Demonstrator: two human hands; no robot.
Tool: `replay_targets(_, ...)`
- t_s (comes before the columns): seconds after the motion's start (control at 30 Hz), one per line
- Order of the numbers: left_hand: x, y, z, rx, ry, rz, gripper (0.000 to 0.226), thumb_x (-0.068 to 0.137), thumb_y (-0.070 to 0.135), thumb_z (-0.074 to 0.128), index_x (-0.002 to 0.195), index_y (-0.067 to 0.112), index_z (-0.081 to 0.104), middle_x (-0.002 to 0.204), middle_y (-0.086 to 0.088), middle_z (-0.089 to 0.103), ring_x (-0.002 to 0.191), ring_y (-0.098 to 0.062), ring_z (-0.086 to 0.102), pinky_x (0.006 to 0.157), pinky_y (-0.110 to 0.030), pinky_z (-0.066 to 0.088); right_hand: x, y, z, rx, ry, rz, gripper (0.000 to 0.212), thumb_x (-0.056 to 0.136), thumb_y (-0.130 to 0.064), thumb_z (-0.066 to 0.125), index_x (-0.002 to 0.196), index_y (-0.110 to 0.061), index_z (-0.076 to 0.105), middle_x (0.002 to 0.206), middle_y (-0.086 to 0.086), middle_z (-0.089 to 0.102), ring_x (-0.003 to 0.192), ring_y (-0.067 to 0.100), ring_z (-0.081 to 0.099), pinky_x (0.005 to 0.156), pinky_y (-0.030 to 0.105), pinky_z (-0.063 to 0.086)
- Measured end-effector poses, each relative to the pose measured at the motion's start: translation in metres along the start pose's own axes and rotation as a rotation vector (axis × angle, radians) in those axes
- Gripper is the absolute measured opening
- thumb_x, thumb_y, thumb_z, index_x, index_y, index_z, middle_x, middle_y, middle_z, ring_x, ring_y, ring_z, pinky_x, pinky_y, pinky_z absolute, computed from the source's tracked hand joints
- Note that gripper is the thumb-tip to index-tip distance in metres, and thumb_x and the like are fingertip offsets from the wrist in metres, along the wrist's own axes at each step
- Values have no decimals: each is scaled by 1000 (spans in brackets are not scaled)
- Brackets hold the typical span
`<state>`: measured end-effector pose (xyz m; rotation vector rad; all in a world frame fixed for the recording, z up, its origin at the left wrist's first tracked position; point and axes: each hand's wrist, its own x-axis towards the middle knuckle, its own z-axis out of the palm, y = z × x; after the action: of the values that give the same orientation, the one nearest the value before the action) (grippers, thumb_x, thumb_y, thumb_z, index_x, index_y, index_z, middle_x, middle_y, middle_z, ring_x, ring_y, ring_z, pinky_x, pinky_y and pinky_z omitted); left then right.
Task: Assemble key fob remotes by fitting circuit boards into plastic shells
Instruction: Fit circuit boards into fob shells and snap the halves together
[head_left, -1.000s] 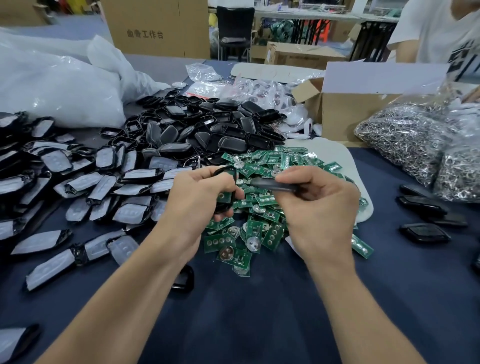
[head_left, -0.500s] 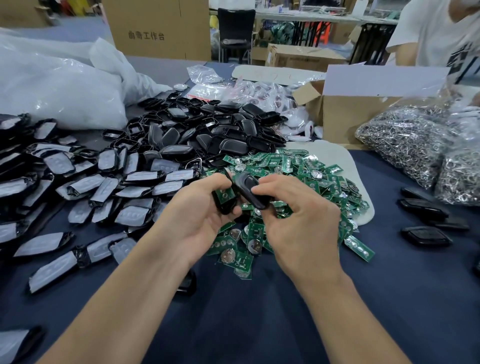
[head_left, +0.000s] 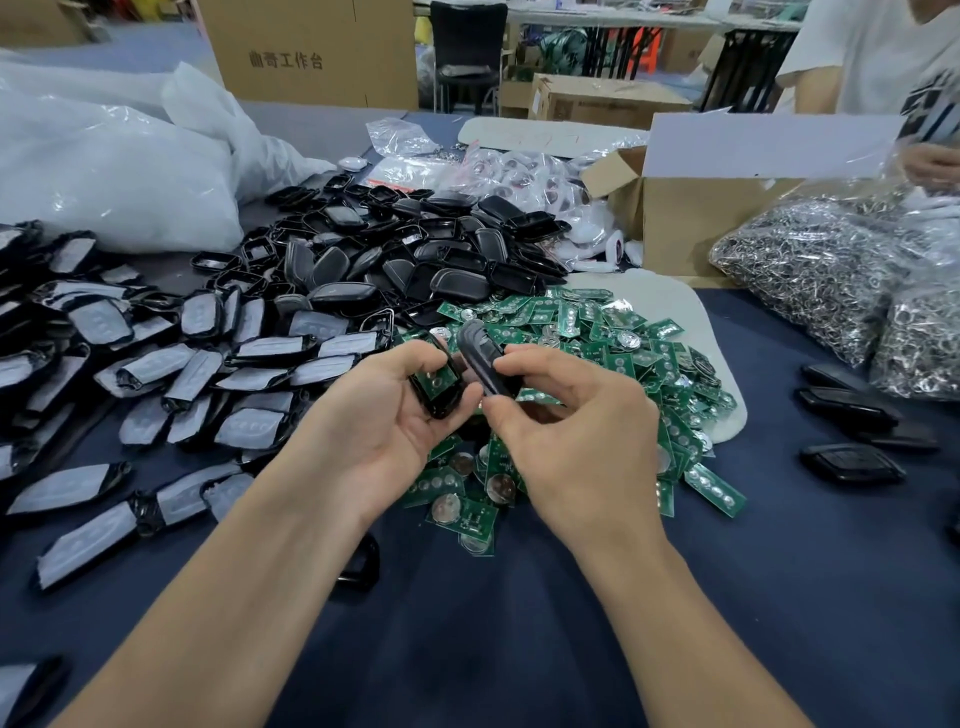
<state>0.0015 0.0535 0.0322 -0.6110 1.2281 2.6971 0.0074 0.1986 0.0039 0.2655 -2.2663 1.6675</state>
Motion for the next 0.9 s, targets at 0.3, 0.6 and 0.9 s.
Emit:
replay_targets(0.3, -6, -4, 4, 16, -26, 14, 16, 100, -1, 48, 112, -4, 57, 93, -17, 71, 73, -22, 69, 44, -17, 53, 6, 3, -6, 62, -52, 30, 34, 75, -2, 81, 93, -32, 80, 88, -19, 78, 88, 2, 75, 79, 33, 64)
replay_targets(0.6, -1, -7, -7, 317, -41, 202, 22, 73, -6, 49, 89, 7, 56, 75, -7, 69, 56, -16, 61, 48, -23, 51, 19, 9, -17, 493, 60, 368, 29, 91, 11, 63, 76, -11, 76, 65, 6, 72, 55, 18, 67, 55, 27, 57)
replay_targets(0.9, 1, -16, -9, 965, -33, 473, 13, 69, 37, 82, 81, 31, 79, 53, 3, 54, 50, -17, 38, 46, -25, 29, 19, 7, -23, 251, -151, 308, 27, 81, 8, 59, 84, -11, 78, 59, 7, 68, 45, 16, 55, 46, 24, 46)
